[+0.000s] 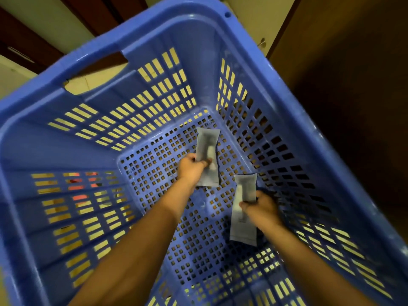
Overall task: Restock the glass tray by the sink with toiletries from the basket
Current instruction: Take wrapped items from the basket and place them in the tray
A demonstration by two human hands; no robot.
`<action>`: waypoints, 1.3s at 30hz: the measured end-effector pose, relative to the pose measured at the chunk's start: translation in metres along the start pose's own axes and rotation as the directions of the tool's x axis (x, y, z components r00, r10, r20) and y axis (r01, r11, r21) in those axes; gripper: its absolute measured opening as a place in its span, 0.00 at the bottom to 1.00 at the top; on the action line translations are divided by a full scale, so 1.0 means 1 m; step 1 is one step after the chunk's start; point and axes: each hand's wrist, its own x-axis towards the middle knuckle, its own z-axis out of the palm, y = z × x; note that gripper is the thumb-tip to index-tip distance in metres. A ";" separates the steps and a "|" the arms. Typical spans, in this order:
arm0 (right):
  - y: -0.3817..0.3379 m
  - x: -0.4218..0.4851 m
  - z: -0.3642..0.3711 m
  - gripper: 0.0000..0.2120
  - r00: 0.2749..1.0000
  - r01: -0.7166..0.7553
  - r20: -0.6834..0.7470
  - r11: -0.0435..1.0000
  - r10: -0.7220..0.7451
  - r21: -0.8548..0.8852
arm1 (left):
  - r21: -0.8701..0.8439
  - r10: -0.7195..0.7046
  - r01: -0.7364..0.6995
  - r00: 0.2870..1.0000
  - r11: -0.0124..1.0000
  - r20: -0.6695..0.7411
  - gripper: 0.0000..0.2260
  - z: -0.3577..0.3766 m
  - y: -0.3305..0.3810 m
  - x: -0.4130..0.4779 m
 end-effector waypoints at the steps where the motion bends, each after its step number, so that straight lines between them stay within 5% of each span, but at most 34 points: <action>1: -0.002 -0.002 -0.001 0.13 1.000 -0.025 0.020 0.996 0.023 0.089 | -0.039 -0.030 0.030 0.999 0.999 0.012 0.12 0.000 -0.001 -0.002; 7: -0.019 -0.023 -0.012 0.11 0.991 -0.109 0.117 0.922 0.070 0.371 | -0.296 -0.168 0.235 0.958 0.926 0.234 0.07 -0.010 -0.009 -0.024; 10: -0.031 -0.042 -0.028 0.02 0.989 -0.078 0.145 0.907 0.019 0.414 | -0.494 -0.117 0.278 0.936 0.823 0.333 0.04 -0.017 -0.005 -0.046; 13: -0.037 -0.065 -0.046 0.04 0.981 -0.003 0.172 0.883 -0.088 0.469 | -0.599 -0.046 0.264 0.934 0.756 0.353 0.09 -0.029 0.009 -0.073; 23: -0.065 -0.194 -0.081 0.10 0.930 0.277 0.067 0.811 -0.360 0.516 | -0.687 0.161 0.086 0.944 0.722 0.287 0.08 -0.111 0.064 -0.208; 28: -0.071 -0.274 -0.109 0.09 0.895 0.384 -0.051 0.708 -0.443 0.593 | -0.689 0.275 0.017 0.910 0.724 0.311 0.16 -0.151 0.096 -0.278; 32: -0.075 -0.325 -0.134 0.11 0.859 0.470 -0.156 0.632 -0.487 0.616 | -0.602 0.333 -0.086 0.890 0.793 0.310 0.08 -0.158 0.120 -0.328; 39: -0.062 -0.391 -0.170 0.11 0.782 0.590 -0.293 0.499 -0.551 0.635 | -0.585 0.424 -0.135 0.817 0.800 0.391 0.11 -0.142 0.147 -0.395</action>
